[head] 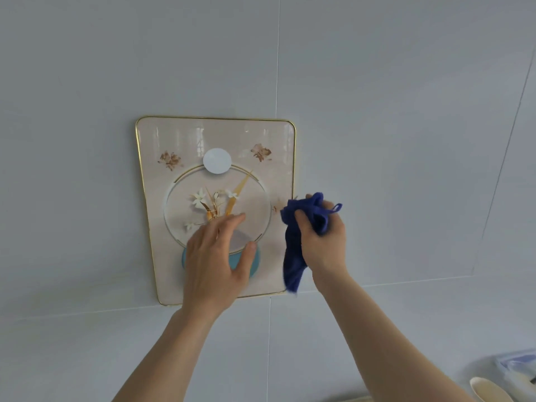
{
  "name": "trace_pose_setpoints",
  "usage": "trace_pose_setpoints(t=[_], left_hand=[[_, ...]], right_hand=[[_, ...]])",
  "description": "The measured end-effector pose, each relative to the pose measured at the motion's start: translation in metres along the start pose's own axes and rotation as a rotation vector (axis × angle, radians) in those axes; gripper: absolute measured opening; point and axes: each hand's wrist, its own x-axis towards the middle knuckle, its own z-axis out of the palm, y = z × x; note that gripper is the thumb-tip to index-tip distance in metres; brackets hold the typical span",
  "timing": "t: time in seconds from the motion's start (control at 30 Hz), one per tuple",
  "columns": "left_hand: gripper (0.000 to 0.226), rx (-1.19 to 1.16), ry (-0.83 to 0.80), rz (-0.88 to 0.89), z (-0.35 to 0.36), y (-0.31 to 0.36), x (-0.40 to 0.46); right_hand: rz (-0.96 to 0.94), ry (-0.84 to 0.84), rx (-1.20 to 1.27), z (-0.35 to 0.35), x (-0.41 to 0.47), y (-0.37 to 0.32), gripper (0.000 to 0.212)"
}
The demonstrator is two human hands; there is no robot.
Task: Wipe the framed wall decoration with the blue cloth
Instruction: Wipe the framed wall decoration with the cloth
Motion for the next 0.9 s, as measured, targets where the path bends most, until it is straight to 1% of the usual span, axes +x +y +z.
trace_pose_setpoints(t=[0.1,0.2,0.23,0.3,0.43,0.53,0.6,0.7,0.77,0.83,0.9], left_hand=[[0.059,0.085,0.038,0.067,0.001,-0.011,0.015],[0.063,0.171,0.062,0.125,0.010,-0.020,0.034],[0.064,0.205,0.066,0.146,0.014,-0.022,0.040],[0.065,0.263,0.079,0.189,0.024,-0.028,0.052],[0.066,0.263,0.135,0.205,0.048,-0.047,0.064],[0.065,0.317,0.193,0.253,0.061,-0.063,0.069],[0.064,0.342,0.226,0.277,0.068,-0.070,0.072],[0.066,0.339,0.282,0.285,0.078,-0.075,0.075],[0.070,0.330,0.311,0.291,0.082,-0.077,0.076],[0.072,0.346,0.331,0.296,0.084,-0.078,0.077],[0.073,0.365,0.352,0.296,0.086,-0.078,0.078]], right_hand=[[-0.239,0.055,-0.094,0.014,0.018,0.002,0.025],[-0.486,0.112,-0.229,0.028,0.035,0.007,0.053],[-0.537,0.113,-0.278,0.032,0.042,0.009,0.058],[-0.611,0.108,-0.361,0.038,0.055,0.016,0.061],[-0.722,0.100,-0.541,0.056,0.066,0.043,0.060],[-0.813,0.090,-0.561,0.063,0.072,0.062,0.059],[-0.849,0.043,-0.545,0.064,0.072,0.070,0.059],[-0.894,-0.023,-0.555,0.067,0.068,0.080,0.079],[-0.913,-0.017,-0.540,0.069,0.067,0.085,0.084],[-0.891,0.026,-0.490,0.073,0.068,0.088,0.079],[-0.863,0.097,-0.441,0.079,0.069,0.089,0.067]])
